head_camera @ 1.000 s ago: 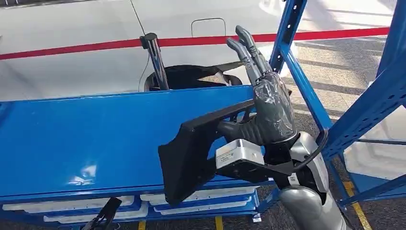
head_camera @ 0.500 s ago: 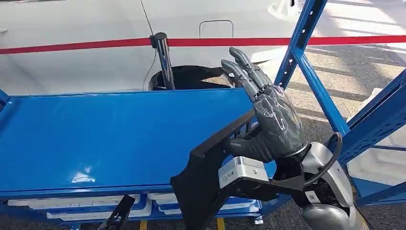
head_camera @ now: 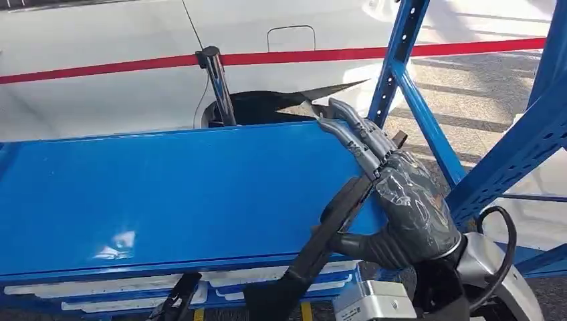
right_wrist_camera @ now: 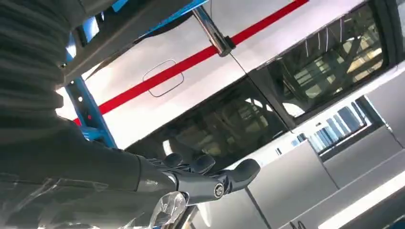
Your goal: Take the parts from the cabinet and place them on the table.
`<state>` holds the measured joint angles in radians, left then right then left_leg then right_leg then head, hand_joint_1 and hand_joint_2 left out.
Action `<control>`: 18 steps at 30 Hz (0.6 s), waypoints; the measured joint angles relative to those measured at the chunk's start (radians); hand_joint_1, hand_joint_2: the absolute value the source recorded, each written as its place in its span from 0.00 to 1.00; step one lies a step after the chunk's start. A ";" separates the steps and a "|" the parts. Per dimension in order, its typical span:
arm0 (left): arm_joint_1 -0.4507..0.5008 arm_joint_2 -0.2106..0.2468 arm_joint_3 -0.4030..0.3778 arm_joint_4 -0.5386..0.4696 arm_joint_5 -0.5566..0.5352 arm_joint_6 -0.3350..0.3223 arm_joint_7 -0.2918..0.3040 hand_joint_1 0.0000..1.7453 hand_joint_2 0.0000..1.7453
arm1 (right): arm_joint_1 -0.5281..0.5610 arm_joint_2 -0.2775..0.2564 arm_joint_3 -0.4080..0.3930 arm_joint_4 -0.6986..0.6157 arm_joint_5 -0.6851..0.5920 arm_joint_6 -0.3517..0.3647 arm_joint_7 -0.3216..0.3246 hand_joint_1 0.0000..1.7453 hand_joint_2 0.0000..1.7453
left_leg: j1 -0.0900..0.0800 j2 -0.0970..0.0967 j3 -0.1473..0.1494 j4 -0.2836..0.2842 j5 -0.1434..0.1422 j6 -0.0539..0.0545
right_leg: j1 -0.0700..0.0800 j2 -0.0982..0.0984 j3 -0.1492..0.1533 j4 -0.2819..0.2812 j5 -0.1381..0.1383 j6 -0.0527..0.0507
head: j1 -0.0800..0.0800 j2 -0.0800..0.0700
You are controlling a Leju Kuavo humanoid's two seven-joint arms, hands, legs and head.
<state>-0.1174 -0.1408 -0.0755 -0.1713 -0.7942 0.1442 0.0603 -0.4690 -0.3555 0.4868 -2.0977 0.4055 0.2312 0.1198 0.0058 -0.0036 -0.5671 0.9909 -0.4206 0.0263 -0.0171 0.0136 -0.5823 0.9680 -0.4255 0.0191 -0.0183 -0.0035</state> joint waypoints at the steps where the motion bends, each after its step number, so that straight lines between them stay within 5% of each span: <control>1: -0.002 -0.001 0.000 0.000 0.000 -0.002 0.000 0.00 0.00 | 0.002 -0.005 0.000 -0.008 -0.005 0.000 0.003 0.00 1.00 | -0.008 0.001 0.017 -0.033 -0.010 0.006 | 0.007 0.000 -0.004 0.002 -0.001 0.004 | 0.000 0.000; 4: -0.001 -0.012 0.000 0.000 0.000 -0.003 0.002 0.00 0.00 | 0.007 -0.017 0.000 -0.026 -0.009 0.005 0.011 0.00 1.00 | -0.013 0.000 0.010 -0.033 -0.008 0.008 | 0.000 -0.002 -0.008 -0.003 0.007 0.019 | 0.001 0.000; 6: -0.002 -0.018 0.001 0.000 0.003 -0.004 0.000 0.00 0.00 | 0.007 -0.029 0.000 -0.038 -0.033 0.020 0.012 0.00 1.00 | -0.003 0.000 0.020 -0.051 0.006 0.021 | 0.000 -0.004 -0.009 0.010 -0.009 0.031 | 0.001 0.000; 9: -0.005 -0.029 0.003 0.000 0.006 -0.008 -0.001 0.00 0.00 | 0.003 -0.041 0.004 -0.040 -0.090 0.066 0.022 0.00 1.00 | -0.002 0.001 0.021 -0.053 0.007 0.029 | 0.002 -0.005 -0.100 0.214 -0.117 0.036 | 0.005 0.000; 11: -0.003 -0.036 0.003 0.000 0.006 -0.011 -0.001 0.00 0.00 | -0.005 -0.052 0.008 -0.040 -0.143 0.108 0.048 0.00 1.00 | -0.003 0.001 0.021 -0.052 0.007 0.029 | 0.002 -0.005 -0.149 0.317 -0.143 0.039 | 0.005 0.000; 13: 0.001 -0.045 0.004 0.000 0.006 -0.016 -0.001 0.00 0.00 | -0.023 -0.065 0.011 -0.040 -0.188 0.141 0.073 0.00 1.00 | -0.001 0.000 0.024 -0.051 0.006 0.028 | -0.001 -0.007 -0.103 0.225 -0.080 0.041 | 0.005 0.000; 15: 0.004 -0.053 0.005 0.000 0.006 -0.016 -0.001 0.00 0.00 | -0.040 -0.074 0.013 -0.040 -0.215 0.156 0.086 0.00 1.00 | 0.001 -0.003 0.027 -0.046 0.001 0.021 | -0.006 -0.008 -0.010 0.042 0.001 0.043 | 0.005 0.000; 16: 0.005 -0.055 0.005 0.000 0.006 -0.016 -0.001 0.00 0.00 | -0.046 -0.079 0.014 -0.040 -0.219 0.157 0.087 0.00 1.00 | -0.007 -0.004 0.022 -0.041 -0.005 0.013 | -0.003 -0.005 0.012 0.000 -0.012 0.042 | 0.005 0.000; 18: 0.011 -0.057 0.006 0.000 0.011 -0.017 0.002 0.00 0.00 | -0.049 -0.081 0.016 -0.040 -0.213 0.152 0.075 0.00 1.00 | -0.007 -0.005 0.018 -0.038 -0.003 0.007 | -0.002 -0.003 0.003 0.001 -0.006 0.030 | 0.004 0.000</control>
<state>-0.1069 -0.1976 -0.0694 -0.1709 -0.7832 0.1270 0.0626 -0.5180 -0.4368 0.5032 -2.1374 0.1927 0.3834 0.1949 -0.0008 -0.0084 -0.5495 0.9526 -0.4239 0.0337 -0.0188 0.0109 -0.5789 0.9689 -0.4316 0.0488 -0.0145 -0.0034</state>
